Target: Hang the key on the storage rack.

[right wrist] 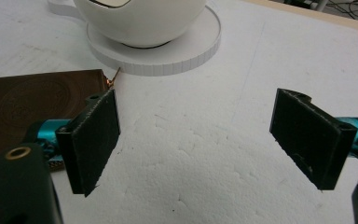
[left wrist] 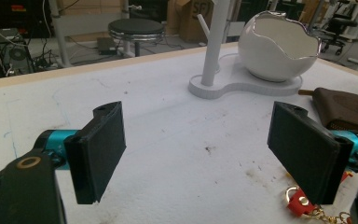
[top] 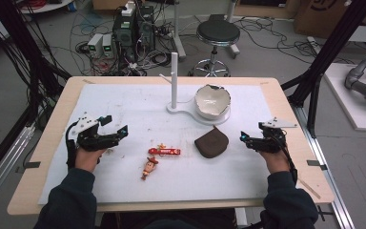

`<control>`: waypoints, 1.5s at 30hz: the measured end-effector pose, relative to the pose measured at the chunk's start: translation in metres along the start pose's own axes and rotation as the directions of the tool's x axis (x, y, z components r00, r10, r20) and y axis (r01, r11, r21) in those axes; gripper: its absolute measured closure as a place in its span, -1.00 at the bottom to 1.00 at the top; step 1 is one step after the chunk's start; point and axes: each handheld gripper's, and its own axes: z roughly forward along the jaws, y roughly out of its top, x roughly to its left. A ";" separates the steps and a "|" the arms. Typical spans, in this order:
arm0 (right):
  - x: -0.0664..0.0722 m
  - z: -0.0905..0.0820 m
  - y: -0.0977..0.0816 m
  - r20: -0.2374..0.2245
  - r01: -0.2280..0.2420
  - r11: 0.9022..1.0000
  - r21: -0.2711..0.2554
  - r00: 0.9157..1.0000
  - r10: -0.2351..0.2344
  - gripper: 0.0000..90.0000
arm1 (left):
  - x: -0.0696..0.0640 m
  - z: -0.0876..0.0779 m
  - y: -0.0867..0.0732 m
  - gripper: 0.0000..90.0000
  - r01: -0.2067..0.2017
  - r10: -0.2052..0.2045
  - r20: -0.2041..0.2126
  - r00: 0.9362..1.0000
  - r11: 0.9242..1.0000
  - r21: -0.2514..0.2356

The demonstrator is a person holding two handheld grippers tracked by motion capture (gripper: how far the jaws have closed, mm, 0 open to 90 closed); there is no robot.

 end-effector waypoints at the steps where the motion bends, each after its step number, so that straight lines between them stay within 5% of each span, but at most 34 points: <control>1: 0.000 0.000 0.000 0.000 -0.003 1.000 0.001 1.000 0.003 -0.64 | 0.000 0.000 0.000 -0.58 0.000 0.000 0.000 1.000 1.000 0.000; 7: 0.000 -0.001 0.000 -0.005 -0.005 1.000 -0.005 1.000 0.005 -0.64 | -0.001 0.001 0.000 -0.57 0.019 -0.019 0.016 1.000 1.000 -0.003; 11: 0.001 -0.001 0.000 -0.012 -0.002 1.000 -0.010 1.000 0.002 -0.64 | -0.003 0.003 0.002 -0.57 0.076 -0.075 0.073 0.995 0.997 -0.023; 18: 0.001 -0.002 -0.001 -0.015 0.002 1.000 -0.009 1.000 -0.003 -0.64 | -0.021 0.010 0.005 -0.57 0.088 -0.092 0.156 0.983 0.996 0.035; 19: 0.002 -0.002 0.000 -0.015 0.003 1.000 -0.010 1.000 -0.003 -0.64 | -0.024 0.011 0.005 -0.57 0.095 -0.102 0.179 0.979 0.994 0.044; 20: 0.002 -0.002 0.000 -0.015 0.008 1.000 -0.014 1.000 -0.008 -0.64 | -0.030 0.013 0.005 -0.57 0.116 -0.123 0.237 0.964 0.992 0.040; 21: 0.003 -0.002 0.000 -0.016 0.005 1.000 -0.010 1.000 -0.005 -0.64 | -0.031 0.014 0.005 -0.57 0.121 -0.126 0.266 0.956 0.992 0.036; 22: 0.003 -0.002 0.000 -0.015 0.012 1.000 -0.012 1.000 -0.013 -0.64 | -0.031 0.014 0.005 -0.57 0.121 -0.126 0.266 0.956 0.992 0.036; 23: 0.003 -0.002 0.000 -0.014 0.016 1.000 -0.012 1.000 -0.016 -0.64 | -0.033 0.016 0.005 -0.57 0.148 -0.149 0.322 0.935 0.989 0.028; 24: 0.003 -0.001 0.000 -0.015 0.012 1.000 -0.006 1.000 -0.012 -0.64 | -0.034 0.016 0.005 -0.57 0.170 -0.168 0.345 0.924 0.985 0.026; 25: 0.003 -0.001 0.000 -0.016 0.018 1.000 -0.005 1.000 -0.018 -0.64 | -0.034 0.016 0.005 -0.58 0.170 -0.168 0.345 0.924 0.985 0.026; 29: 0.005 0.000 0.000 -0.017 0.022 1.000 0.000 1.000 -0.022 -0.64 | -0.035 0.017 0.004 -0.58 0.216 -0.205 0.403 0.892 0.976 0.018; 31: 0.005 0.000 0.000 -0.015 0.020 1.000 0.002 1.000 -0.020 -0.64 | -0.035 0.018 0.004 -0.59 0.213 -0.203 0.403 0.892 0.977 0.022; 32: 0.005 0.001 0.000 -0.016 0.027 1.000 0.002 1.000 -0.027 -0.64 | -0.037 0.020 0.003 -0.59 0.226 -0.221 0.417 0.882 0.973 0.037; 36: 0.005 0.001 0.000 -0.018 0.021 1.000 0.004 1.000 -0.021 -0.64 | -0.040 0.022 0.003 -0.59 0.217 -0.214 0.423 0.880 0.975 0.041; 39: 0.005 0.000 0.000 -0.018 0.022 1.000 0.005 1.000 -0.022 -0.64 | -0.052 0.027 0.000 -0.59 0.144 -0.165 0.385 0.908 0.986 0.082; 40: 0.005 -0.001 0.000 -0.018 0.018 1.000 0.005 1.000 -0.018 -0.64 | -0.052 0.027 0.000 -0.59 0.144 -0.165 0.385 0.908 0.986 0.082; 41: 0.005 -0.001 0.000 -0.018 0.018 1.000 0.005 1.000 -0.018 -0.64 | -0.056 0.029 -0.002 -0.59 0.105 -0.137 0.359 0.923 0.989 0.108; 42: 0.004 -0.001 0.000 -0.018 0.019 1.000 0.003 1.000 -0.019 -0.64 | -0.062 0.032 -0.004 -0.59 0.051 -0.096 0.328 0.940 0.988 0.143; 44: 0.005 0.000 0.000 -0.018 0.021 1.000 0.006 1.000 -0.021 -0.64 | -0.071 0.037 -0.007 -0.58 -0.012 -0.047 0.275 0.960 0.978 0.208; 45: 0.005 0.000 0.000 -0.017 0.020 1.000 0.005 1.000 -0.020 -0.64 | -0.073 0.039 -0.009 -0.58 -0.031 -0.029 0.259 0.965 0.974 0.222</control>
